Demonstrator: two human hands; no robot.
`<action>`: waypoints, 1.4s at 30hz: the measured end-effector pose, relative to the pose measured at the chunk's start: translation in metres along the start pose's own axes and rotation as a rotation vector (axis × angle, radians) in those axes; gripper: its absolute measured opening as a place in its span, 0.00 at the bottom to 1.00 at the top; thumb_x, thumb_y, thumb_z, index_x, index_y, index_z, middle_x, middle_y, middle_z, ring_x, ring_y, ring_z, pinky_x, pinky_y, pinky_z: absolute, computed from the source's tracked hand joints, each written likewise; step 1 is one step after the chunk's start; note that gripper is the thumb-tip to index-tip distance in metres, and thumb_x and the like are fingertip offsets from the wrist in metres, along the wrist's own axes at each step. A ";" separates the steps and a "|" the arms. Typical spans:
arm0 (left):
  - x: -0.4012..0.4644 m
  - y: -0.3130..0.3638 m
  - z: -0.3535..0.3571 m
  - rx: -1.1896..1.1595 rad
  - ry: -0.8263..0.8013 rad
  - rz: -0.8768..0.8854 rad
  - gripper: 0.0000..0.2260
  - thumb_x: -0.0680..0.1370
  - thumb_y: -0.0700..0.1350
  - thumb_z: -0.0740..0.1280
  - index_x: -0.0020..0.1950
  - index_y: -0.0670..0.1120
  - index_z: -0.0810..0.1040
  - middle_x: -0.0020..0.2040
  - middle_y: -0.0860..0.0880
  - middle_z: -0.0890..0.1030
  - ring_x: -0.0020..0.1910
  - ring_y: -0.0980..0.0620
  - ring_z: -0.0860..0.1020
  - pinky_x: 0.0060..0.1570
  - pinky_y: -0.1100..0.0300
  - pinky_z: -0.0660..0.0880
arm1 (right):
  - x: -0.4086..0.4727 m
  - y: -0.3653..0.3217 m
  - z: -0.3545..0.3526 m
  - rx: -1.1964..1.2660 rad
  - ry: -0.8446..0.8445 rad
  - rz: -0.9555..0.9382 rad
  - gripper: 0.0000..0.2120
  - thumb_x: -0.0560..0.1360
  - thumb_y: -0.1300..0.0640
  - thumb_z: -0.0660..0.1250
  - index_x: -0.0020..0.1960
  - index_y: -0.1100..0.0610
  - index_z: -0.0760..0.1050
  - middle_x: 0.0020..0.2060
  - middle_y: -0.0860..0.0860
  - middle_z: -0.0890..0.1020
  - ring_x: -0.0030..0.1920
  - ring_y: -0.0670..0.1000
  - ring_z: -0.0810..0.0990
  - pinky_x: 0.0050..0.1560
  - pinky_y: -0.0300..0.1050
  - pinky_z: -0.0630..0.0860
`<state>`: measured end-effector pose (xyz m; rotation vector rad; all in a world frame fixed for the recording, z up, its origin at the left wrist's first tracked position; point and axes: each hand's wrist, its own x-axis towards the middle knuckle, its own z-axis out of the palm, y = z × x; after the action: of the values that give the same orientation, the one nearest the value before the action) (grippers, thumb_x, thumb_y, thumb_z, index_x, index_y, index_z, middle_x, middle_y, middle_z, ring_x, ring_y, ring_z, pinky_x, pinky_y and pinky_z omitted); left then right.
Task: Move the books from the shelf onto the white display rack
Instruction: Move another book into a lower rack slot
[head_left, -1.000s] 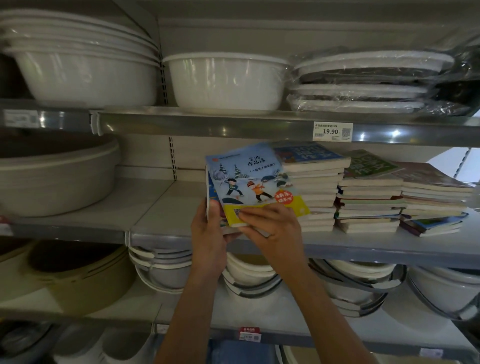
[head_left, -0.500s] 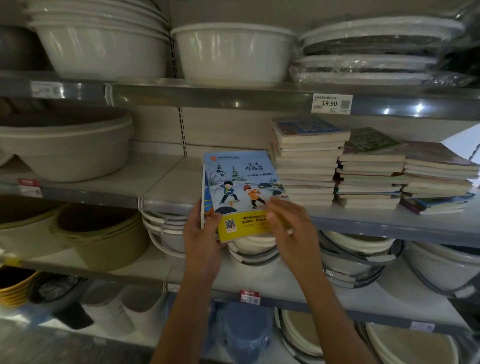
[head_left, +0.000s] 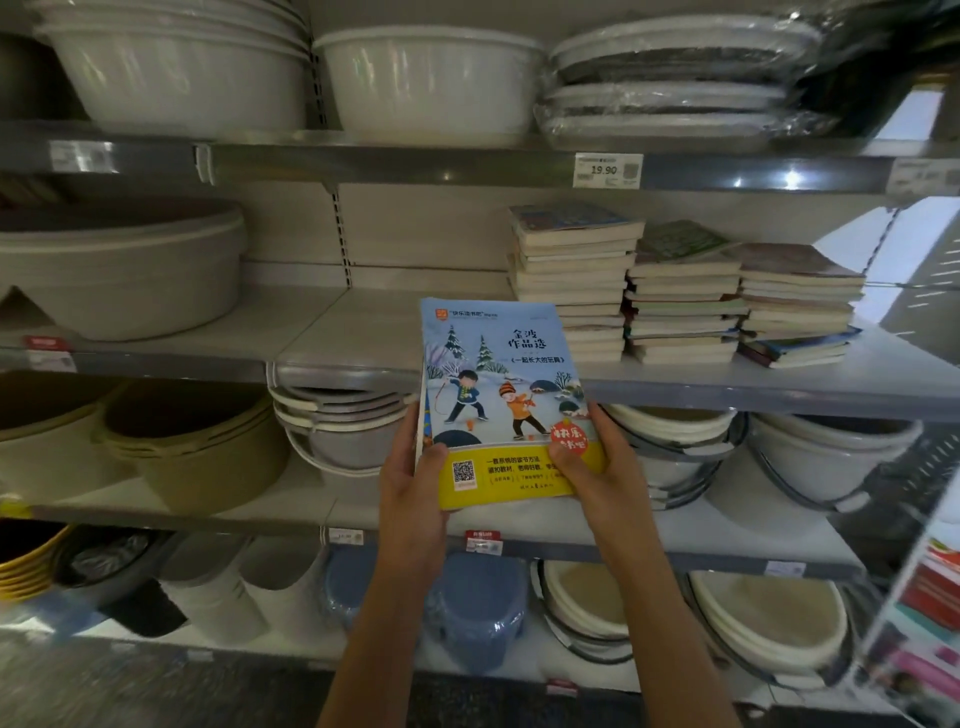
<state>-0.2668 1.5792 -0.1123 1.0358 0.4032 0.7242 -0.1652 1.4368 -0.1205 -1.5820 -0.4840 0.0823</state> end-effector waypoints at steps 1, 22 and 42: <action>-0.007 -0.001 -0.001 0.011 -0.038 -0.008 0.20 0.83 0.36 0.58 0.72 0.53 0.72 0.54 0.49 0.85 0.49 0.49 0.85 0.40 0.56 0.82 | -0.011 0.001 -0.002 0.006 0.032 -0.009 0.26 0.76 0.56 0.71 0.72 0.50 0.69 0.58 0.46 0.82 0.54 0.44 0.82 0.55 0.41 0.80; -0.178 -0.066 0.055 0.117 -0.495 -0.105 0.20 0.80 0.39 0.65 0.69 0.57 0.73 0.60 0.53 0.83 0.57 0.49 0.83 0.55 0.49 0.79 | -0.236 -0.014 -0.136 -0.040 0.507 -0.005 0.28 0.78 0.60 0.67 0.71 0.40 0.61 0.61 0.40 0.78 0.58 0.40 0.80 0.54 0.37 0.79; -0.379 -0.223 0.355 0.410 -0.891 -0.032 0.20 0.78 0.56 0.64 0.67 0.72 0.64 0.66 0.56 0.77 0.61 0.51 0.80 0.56 0.47 0.81 | -0.319 0.003 -0.505 -0.299 0.835 0.008 0.36 0.77 0.57 0.70 0.71 0.33 0.53 0.73 0.46 0.70 0.68 0.47 0.74 0.64 0.53 0.76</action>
<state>-0.2358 1.0166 -0.1543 1.6134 -0.2204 0.0936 -0.2803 0.8517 -0.1586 -1.7392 0.1771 -0.6494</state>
